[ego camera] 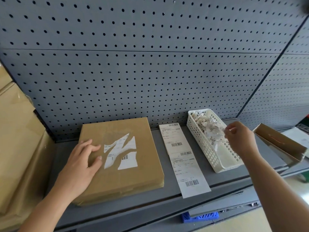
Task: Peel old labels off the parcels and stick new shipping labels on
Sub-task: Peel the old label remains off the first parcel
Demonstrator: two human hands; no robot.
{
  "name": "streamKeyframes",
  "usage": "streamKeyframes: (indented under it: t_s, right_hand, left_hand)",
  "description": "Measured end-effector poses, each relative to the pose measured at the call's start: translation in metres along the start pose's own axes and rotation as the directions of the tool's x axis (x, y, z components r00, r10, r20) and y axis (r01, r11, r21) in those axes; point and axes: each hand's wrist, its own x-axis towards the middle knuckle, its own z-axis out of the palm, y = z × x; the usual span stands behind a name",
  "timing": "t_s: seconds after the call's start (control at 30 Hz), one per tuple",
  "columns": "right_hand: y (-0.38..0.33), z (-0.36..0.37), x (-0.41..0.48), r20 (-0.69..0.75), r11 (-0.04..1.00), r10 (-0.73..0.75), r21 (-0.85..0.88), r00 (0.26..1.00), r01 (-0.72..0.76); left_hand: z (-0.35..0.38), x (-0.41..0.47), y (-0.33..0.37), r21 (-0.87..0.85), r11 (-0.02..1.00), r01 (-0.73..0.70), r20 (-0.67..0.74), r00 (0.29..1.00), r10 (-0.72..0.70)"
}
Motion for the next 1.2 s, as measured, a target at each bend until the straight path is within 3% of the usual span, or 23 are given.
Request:
streamKeyframes:
  t_s: [0.2, 0.53, 0.8, 1.2]
  right_hand:
    - [0.005, 0.012, 0.001, 0.051, 0.999, 0.026, -0.039, 0.998, -0.024]
    - [0.001, 0.019, 0.000, 0.013, 0.988, 0.097, -0.120, 0.995, -0.095]
    - [-0.038, 0.017, -0.011, -0.081, 0.986, -0.105, -0.136, 0.991, 0.094]
    - [-0.113, 0.062, -0.037, 0.053, 0.959, -0.283, 0.018, 0.958, 0.283]
  left_hand:
    - [0.000, 0.000, 0.001, 0.009, 1.000, 0.003, 0.001, 1.000, -0.003]
    - [0.000, 0.000, 0.002, 0.014, 1.000, 0.012, 0.013, 1.000, -0.012]
    - [0.000, 0.000, 0.000, -0.004, 1.000, 0.008, 0.007, 1.000, -0.008]
    - [-0.003, -0.002, 0.003, 0.008, 0.999, 0.034, 0.030, 0.999, -0.035]
